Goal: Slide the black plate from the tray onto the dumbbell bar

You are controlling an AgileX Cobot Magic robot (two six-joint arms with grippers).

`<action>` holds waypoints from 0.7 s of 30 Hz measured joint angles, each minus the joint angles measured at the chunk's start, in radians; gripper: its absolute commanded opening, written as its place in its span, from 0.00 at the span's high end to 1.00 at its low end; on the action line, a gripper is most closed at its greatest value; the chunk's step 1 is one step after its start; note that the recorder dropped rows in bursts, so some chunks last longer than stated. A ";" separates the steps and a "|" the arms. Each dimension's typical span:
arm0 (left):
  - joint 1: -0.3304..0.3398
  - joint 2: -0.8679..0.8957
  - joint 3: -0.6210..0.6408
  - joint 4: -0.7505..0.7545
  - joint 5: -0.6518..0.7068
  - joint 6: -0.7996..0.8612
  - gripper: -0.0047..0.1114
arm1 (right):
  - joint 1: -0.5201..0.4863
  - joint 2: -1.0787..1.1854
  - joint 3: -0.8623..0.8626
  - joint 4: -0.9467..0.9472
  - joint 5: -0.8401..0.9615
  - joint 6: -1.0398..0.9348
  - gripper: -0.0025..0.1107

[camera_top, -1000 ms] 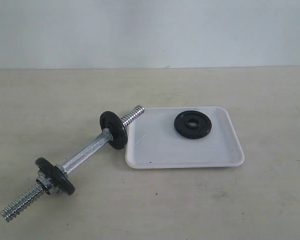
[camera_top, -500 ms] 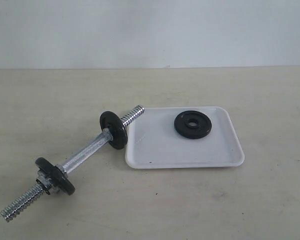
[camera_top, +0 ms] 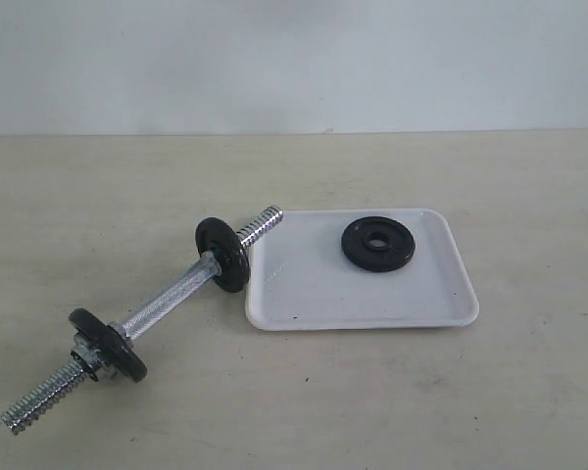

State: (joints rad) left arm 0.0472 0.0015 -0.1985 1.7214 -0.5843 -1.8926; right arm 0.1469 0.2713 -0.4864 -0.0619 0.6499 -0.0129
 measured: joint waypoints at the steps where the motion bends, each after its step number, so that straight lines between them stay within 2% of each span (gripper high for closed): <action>1: 0.000 0.009 -0.002 0.005 -0.022 -0.026 0.92 | 0.016 0.018 -0.002 0.054 0.048 -0.060 0.94; 6: 0.000 0.092 -0.007 0.014 -0.061 -0.047 0.92 | 0.082 0.050 -0.002 0.274 0.116 -0.162 0.94; 10: 0.000 0.112 -0.007 -0.109 -0.057 -0.047 0.92 | 0.101 0.050 -0.004 0.390 0.084 -0.169 0.94; 15: 0.000 0.114 -0.007 -0.321 -0.057 -0.047 0.92 | 0.101 0.050 -0.006 0.415 0.071 -0.169 0.94; 21: 0.000 0.114 -0.007 -0.356 -0.053 -0.032 0.92 | 0.101 0.052 -0.006 0.417 0.070 -0.169 0.94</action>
State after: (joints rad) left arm 0.0472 0.1157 -0.2056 1.3653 -0.6377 -1.9247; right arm 0.2481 0.3234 -0.4926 0.3549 0.7194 -0.1817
